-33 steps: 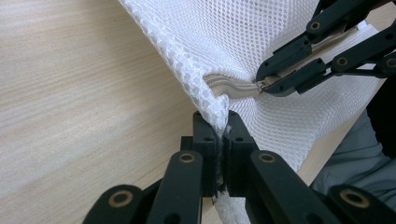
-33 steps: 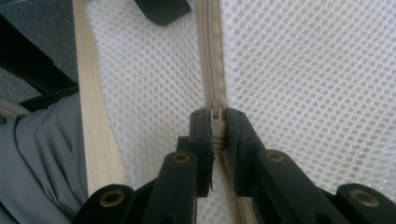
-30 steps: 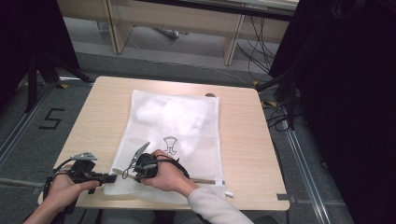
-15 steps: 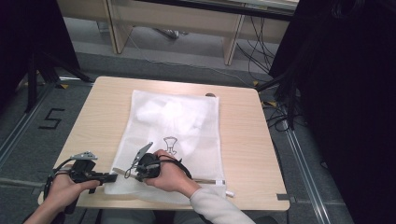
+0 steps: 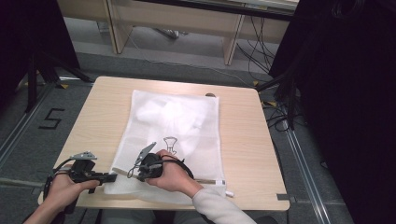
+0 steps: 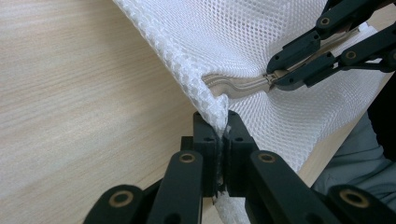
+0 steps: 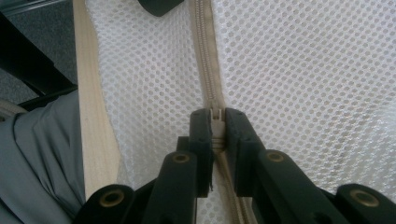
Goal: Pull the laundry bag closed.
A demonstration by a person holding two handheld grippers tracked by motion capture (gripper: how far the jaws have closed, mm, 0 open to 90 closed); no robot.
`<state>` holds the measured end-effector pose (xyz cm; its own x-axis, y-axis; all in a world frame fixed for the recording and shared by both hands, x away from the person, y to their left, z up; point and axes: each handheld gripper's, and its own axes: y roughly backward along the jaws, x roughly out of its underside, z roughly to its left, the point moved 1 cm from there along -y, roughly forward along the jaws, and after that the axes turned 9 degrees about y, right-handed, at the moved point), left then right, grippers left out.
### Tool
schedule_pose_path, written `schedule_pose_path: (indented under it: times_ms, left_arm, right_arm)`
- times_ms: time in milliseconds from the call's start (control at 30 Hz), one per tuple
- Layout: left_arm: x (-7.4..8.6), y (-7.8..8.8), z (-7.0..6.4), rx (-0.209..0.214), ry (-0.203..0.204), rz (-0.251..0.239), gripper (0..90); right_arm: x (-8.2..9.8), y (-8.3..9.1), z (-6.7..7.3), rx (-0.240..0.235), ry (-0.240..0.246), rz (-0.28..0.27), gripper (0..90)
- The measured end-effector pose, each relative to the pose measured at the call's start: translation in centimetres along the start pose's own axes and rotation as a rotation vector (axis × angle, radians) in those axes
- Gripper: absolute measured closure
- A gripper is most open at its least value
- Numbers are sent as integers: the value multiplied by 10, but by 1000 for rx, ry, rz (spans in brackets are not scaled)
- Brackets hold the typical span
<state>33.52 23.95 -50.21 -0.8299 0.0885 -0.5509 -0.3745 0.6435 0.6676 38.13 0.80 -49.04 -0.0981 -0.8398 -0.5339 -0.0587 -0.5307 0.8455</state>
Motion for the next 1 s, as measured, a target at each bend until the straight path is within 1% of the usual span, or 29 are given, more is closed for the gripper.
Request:
schedule_pose_path:
  times_ms: [33,100,133,200,233,267,300,467,600,667,733,767,800,867,933,1000]
  left_arm:
    - [0,0,0,-3,1,-10,856]
    - [0,0,0,0,-1,-3,855]
    - [1,-1,0,1,3,-19,855]
    - [1,-2,0,0,7,-20,855]
    - [1,-2,0,0,6,-22,855]
    - [0,-1,0,-1,1,-18,855]
    - [1,-2,0,-1,6,-21,855]
    - [1,-1,0,-3,1,-16,855]
    - [1,-1,0,-2,5,-20,855]
    - [1,-1,0,-7,0,-21,856]
    - [0,-1,0,-13,-9,1,856]
    - [0,-1,1,-11,-9,4,856]
    - [0,-1,1,-11,-10,4,856]
    - [0,0,0,-11,-11,4,856]
    - [0,0,0,-9,-9,3,856]
    - [0,0,1,-7,-6,0,856]
  right_arm:
    - [0,0,0,-4,3,-6,826]
    - [1,0,1,-3,3,-7,826]
    - [2,1,0,0,4,-8,826]
    - [4,2,1,-5,-8,-9,826]
    - [5,3,-1,-1,3,-11,826]
    - [5,2,-1,1,10,-16,826]
    - [5,3,-1,7,-5,-8,826]
    - [6,3,0,-1,-10,-9,826]
    - [5,4,1,7,-4,-8,826]
    - [5,4,1,7,5,-17,825]
    - [5,4,1,7,-1,-20,826]
    - [5,4,1,8,5,-16,826]
    - [5,4,1,8,-2,-12,826]
    - [5,3,1,7,6,-15,826]
    - [5,4,1,6,-5,-11,826]
    - [5,5,1,8,4,-19,826]
